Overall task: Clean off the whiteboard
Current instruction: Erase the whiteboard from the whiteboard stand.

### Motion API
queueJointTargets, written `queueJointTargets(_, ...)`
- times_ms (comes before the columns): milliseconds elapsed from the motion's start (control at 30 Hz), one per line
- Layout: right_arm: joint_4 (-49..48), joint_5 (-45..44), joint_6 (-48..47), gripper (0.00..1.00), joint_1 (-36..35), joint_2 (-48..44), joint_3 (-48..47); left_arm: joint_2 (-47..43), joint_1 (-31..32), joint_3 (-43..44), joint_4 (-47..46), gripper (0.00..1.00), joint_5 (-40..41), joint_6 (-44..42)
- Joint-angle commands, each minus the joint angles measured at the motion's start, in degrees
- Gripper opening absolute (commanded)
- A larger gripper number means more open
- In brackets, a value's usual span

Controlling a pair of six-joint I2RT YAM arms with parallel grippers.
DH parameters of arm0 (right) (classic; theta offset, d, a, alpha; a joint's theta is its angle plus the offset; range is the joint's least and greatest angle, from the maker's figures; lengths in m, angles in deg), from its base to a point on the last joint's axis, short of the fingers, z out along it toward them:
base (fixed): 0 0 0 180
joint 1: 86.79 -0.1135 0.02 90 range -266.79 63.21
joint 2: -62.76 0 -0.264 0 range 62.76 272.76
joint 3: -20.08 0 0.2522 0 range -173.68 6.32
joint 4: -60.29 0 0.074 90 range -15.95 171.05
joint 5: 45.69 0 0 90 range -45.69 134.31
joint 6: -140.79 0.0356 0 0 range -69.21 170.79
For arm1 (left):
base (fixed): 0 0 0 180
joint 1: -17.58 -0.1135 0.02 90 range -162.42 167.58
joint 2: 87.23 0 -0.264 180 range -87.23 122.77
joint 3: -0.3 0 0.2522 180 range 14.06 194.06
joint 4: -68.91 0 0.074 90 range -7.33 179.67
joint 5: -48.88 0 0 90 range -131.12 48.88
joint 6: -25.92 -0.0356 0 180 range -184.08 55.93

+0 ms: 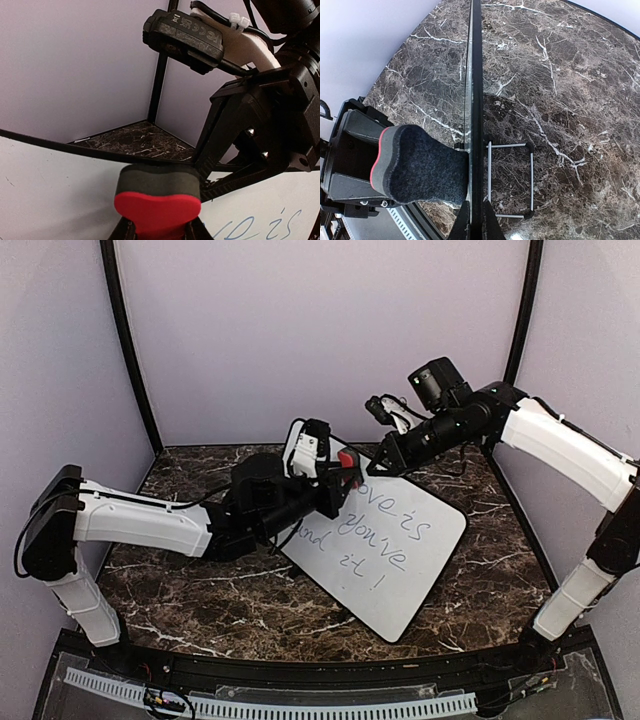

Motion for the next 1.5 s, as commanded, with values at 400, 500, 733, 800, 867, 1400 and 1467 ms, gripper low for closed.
queueJointTargets(400, -2.10, 3.59, -2.30, 0.00, -1.89, 0.67, 0.30, 2.89, -0.12, 2.50, 3.13, 0.05, 5.31, -2.42)
queueJointTargets(500, -1.88, 3.50, -2.27, 0.00, -1.85, 0.62, 0.16, 2.64, 0.16, 0.46, 4.02, 0.05, 6.68, -1.27)
queueJointTargets(733, -1.82, 3.33, -2.22, 0.00, -1.90, 1.10, -0.89, 1.29, 1.68, -5.06, 4.99, 0.05, 9.37, 0.88)
queueJointTargets(800, -1.86, 3.27, -2.21, 0.00, -1.90, 1.22, -1.07, 1.05, 1.85, -6.29, 4.77, 0.05, 9.37, 1.63)
queueJointTargets(867, -1.78, 3.19, -1.99, 0.00, -1.85, 1.22, -1.27, 1.04, 1.96, -7.16, 4.64, 0.04, 9.57, 2.17)
queueJointTargets(1400, -2.38, 2.01, -0.21, 0.00, -1.90, 1.26, -1.04, 2.19, 1.98, 2.35, 2.98, 0.05, 10.51, -3.57)
queueJointTargets(1467, -2.34, 1.75, 0.02, 0.00, -1.90, 1.40, -1.08, 2.13, 1.98, 2.76, 3.04, 0.05, 10.50, -3.48)
